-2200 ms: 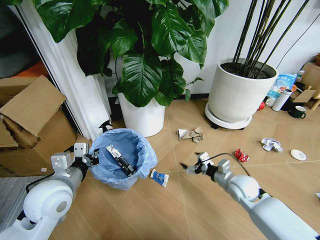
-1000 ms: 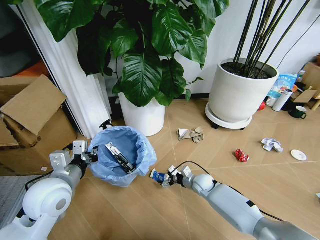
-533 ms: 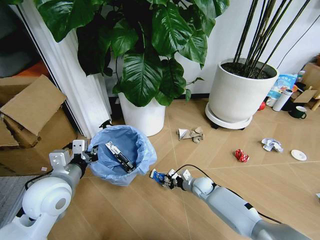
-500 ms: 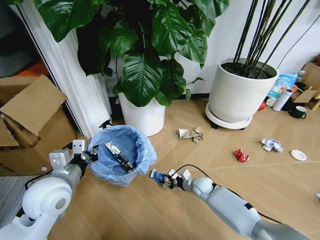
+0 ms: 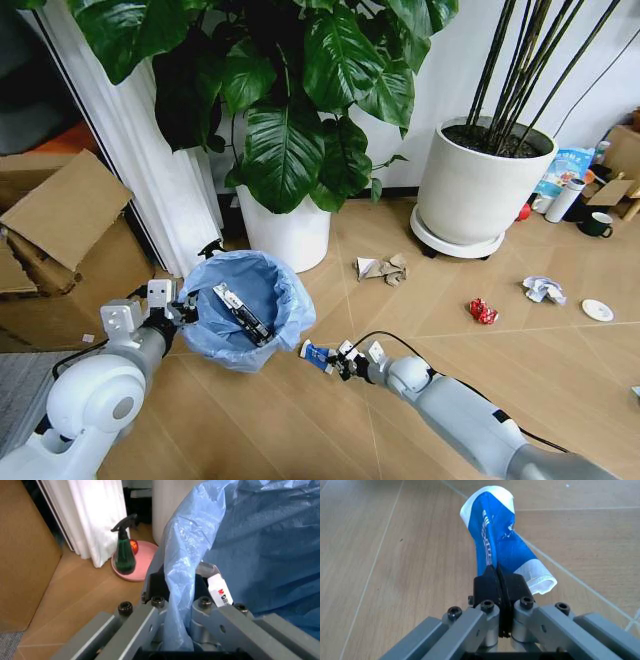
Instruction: Pick up the trash bin and place the garbage on the floor into it.
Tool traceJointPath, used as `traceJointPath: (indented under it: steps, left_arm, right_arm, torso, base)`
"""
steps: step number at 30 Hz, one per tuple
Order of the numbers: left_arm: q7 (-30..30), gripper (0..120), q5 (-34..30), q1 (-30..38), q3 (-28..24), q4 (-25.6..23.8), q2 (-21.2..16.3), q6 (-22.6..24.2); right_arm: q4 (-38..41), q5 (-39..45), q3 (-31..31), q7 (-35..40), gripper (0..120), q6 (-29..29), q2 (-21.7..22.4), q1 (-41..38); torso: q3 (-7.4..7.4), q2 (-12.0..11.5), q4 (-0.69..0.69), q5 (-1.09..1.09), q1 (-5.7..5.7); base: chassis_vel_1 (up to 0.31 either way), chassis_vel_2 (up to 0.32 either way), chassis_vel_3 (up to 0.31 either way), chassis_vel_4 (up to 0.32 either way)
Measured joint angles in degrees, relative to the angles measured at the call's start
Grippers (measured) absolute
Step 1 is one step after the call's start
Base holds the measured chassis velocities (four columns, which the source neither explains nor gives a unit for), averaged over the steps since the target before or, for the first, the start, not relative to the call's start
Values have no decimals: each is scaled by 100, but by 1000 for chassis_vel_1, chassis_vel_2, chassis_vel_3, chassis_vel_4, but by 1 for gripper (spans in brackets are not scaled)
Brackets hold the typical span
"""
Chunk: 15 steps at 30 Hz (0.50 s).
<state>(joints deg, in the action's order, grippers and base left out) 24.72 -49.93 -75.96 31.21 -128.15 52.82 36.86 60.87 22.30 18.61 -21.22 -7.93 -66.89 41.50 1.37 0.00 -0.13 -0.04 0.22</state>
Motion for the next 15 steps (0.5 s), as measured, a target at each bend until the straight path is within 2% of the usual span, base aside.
traceJointPath:
  steps: [5,13,15]
  left_arm:
    - [2,0,0,0,6,-5,-10,0]
    - [8,0,-6,0,7,11,-36,-1]
    - [9,0,-7,-1,-4,78,-52,6]
  right_arm:
    - [87,32,-145,68,0,0,-2,51]
    - [1062,364,-917,394,0,-139,490,438]
    - [1483,379,-1313,482,0,-121,668,569]
  torso:
    - [0,0,0,0,0]
    - [0,0,-1,2,0]
    - [0,0,0,1,0]
  base:
    - [0,0,0,0]
    - [0,0,0,0]
    - [0,0,0,0]
